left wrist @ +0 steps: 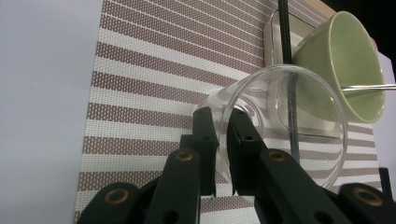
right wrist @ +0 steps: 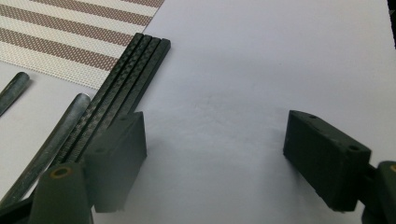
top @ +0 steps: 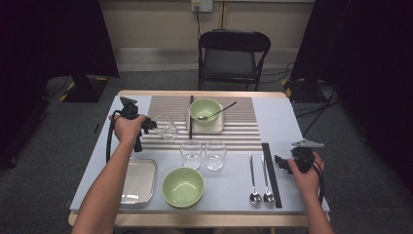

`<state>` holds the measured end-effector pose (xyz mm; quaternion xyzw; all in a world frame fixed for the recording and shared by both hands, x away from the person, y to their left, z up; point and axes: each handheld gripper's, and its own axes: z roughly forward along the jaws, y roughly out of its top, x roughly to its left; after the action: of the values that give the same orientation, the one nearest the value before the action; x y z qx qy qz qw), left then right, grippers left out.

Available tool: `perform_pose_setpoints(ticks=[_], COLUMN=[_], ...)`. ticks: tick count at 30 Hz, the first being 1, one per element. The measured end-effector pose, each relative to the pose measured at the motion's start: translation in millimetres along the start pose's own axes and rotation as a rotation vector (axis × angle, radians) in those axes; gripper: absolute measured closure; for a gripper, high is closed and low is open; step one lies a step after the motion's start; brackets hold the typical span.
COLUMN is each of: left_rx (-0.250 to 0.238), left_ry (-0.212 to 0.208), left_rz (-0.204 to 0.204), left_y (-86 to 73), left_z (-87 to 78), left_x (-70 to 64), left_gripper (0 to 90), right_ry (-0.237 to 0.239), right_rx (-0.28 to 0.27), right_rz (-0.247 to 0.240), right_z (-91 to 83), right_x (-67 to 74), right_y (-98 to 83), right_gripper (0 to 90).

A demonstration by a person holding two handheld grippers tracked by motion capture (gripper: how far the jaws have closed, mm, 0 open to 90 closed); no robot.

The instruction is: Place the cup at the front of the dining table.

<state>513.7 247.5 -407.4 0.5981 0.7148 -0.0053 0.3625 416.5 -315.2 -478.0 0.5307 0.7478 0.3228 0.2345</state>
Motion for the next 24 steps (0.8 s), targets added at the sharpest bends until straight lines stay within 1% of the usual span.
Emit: perform_pose_setpoints(ticks=[5, 6, 10, 12, 16, 19, 21, 24], left_rx=[-0.001, -0.015, -0.016, -0.005, -0.003, -0.006, -0.015, -0.014], left_ry=[0.006, 0.003, 0.005, 0.005, 0.004, 0.010, 0.004, 0.010], left_rz=[0.000, -0.014, -0.008, 0.002, 0.007, 0.009, 0.008, 0.016], left_y=[0.0, -0.3, -0.4, -0.4, -0.4, -0.7, -1.1, -1.1], left_z=[0.3, 1.3, 1.6, 1.1, 0.9, 0.9, 1.6, 1.9], left_x=[-2.0, -3.0, -3.8, -3.4, -3.7, -4.5, -5.0, -6.3], left_gripper=[82.4, 82.3, 82.2, 82.0, 81.9, 81.8, 81.5, 81.2], right_ry=[0.000, 0.000, 0.000, 0.000, 0.000, 0.000, 0.000, 0.000], right_rx=[0.000, 0.000, 0.000, 0.000, 0.000, 0.000, 0.000, 0.000], right_rz=[0.000, 0.000, 0.000, 0.000, 0.000, 0.000, 0.000, 0.000], right_z=[0.0, 0.0, 0.0, 0.0, 0.0, 0.0, 0.0, 0.0], right_x=[0.0, 0.0, 0.0, 0.0, 0.0, 0.0, 0.0, 0.0], right_y=[0.0, 0.0, 0.0, 0.0, 0.0, 0.0, 0.0, 0.0], right_gripper=[20.2, 20.2, 20.1, 20.1, 20.1, 20.2, 20.2, 20.1])
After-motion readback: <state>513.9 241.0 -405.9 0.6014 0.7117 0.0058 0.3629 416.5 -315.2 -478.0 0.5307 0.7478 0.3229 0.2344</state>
